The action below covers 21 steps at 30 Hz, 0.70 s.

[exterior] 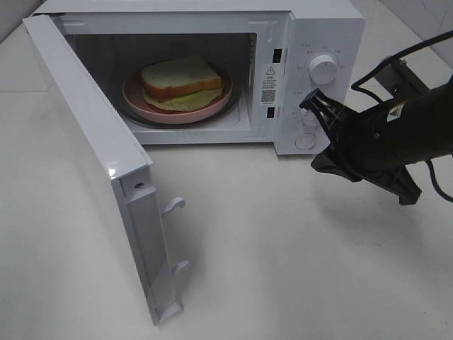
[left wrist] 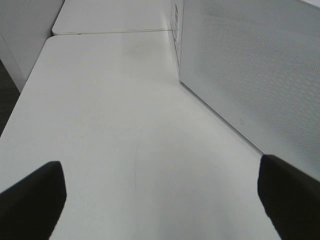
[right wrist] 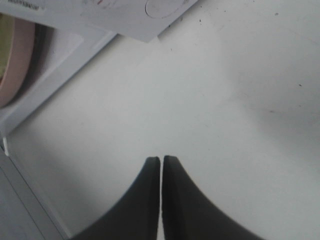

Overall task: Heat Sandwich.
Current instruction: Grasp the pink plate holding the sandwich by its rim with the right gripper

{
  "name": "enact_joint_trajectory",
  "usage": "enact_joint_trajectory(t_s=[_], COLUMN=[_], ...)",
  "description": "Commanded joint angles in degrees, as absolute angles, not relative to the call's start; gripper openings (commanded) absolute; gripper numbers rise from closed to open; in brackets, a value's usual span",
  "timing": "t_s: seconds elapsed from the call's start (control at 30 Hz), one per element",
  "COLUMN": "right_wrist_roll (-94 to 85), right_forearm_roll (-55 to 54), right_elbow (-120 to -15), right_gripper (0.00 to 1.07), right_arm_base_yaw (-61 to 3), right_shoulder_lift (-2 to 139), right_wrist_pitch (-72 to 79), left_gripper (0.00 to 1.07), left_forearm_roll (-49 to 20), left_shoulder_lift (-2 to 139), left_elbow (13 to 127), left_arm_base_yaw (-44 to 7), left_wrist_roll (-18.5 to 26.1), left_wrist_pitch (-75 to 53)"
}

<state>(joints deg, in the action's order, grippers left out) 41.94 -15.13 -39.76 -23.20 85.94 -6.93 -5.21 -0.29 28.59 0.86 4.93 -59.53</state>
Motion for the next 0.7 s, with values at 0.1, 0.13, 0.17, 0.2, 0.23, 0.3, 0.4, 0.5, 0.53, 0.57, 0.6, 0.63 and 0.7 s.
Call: enact_joint_trajectory(t_s=[0.1, 0.13, 0.17, 0.2, 0.23, 0.3, 0.4, 0.5, 0.53, 0.57, 0.6, 0.63, 0.7], right_wrist_roll=[36.5, 32.83, 31.23, 29.11, 29.11, 23.72, 19.82, 10.08, 3.55, 3.55, 0.74, -3.09, -6.99], right_forearm_roll=[-11.23, -10.83, -10.83, -10.83, -10.83, -10.83, -10.83, -10.83, -10.66, -10.66, -10.66, -10.54, -10.43], right_elbow=[-43.09, -44.81, -45.49, -46.24, -46.24, -48.13, -49.22, -51.17, -51.74, -51.74, -52.08, -52.25, -52.25], right_gripper=[0.09, 0.1, 0.1, 0.1, 0.1, 0.1, 0.1, 0.11, 0.11, 0.11, 0.12, 0.13, 0.13], right_arm_base_yaw=[-23.26, -23.26, -23.26, -23.26, -23.26, -23.26, -23.26, -23.26, -23.26, -23.26, -23.26, -23.26, -23.26], right_shoulder_lift=[84.91, 84.91, 84.91, 84.91, 84.91, 84.91, 84.91, 84.91, 84.91, 84.91, 84.91, 84.91, 84.91], right_wrist_pitch=[-16.79, -21.54, -23.84, -25.84, -25.84, -30.88, -33.63, -39.53, -41.88, -41.88, -42.69, -43.37, -43.89], left_gripper=[0.98, 0.98, 0.98, 0.98, 0.98, 0.98, 0.98, 0.98, 0.98, 0.98, 0.98, 0.98, 0.98], left_forearm_roll=[-5.39, -5.39, -5.39, -5.39, -5.39, -5.39, -5.39, -5.39, -5.39, -5.39, -5.39, -5.39, -5.39], left_shoulder_lift=[-1.78, -1.78, -1.78, -1.78, -1.78, -1.78, -1.78, -1.78, -1.78, -1.78, -1.78, -1.78, -1.78], left_elbow=[28.42, 28.42, 28.42, 28.42, 28.42, 28.42, 28.42, 28.42, 28.42, 28.42, 28.42, 28.42, 28.42], left_arm_base_yaw=[0.97, 0.97, 0.97, 0.97, 0.97, 0.97, 0.97, 0.97, 0.97, 0.97, 0.97, 0.97, 0.97], left_wrist_roll=[5.04, 5.04, 5.04, 5.04, 5.04, 5.04, 5.04, 5.04, 5.04, 5.04, 5.04, 5.04, 5.04], left_wrist_pitch=[-59.36, -59.36, -59.36, -59.36, -59.36, -59.36, -59.36, -59.36, -59.36, -59.36, -59.36, -59.36, -59.36])
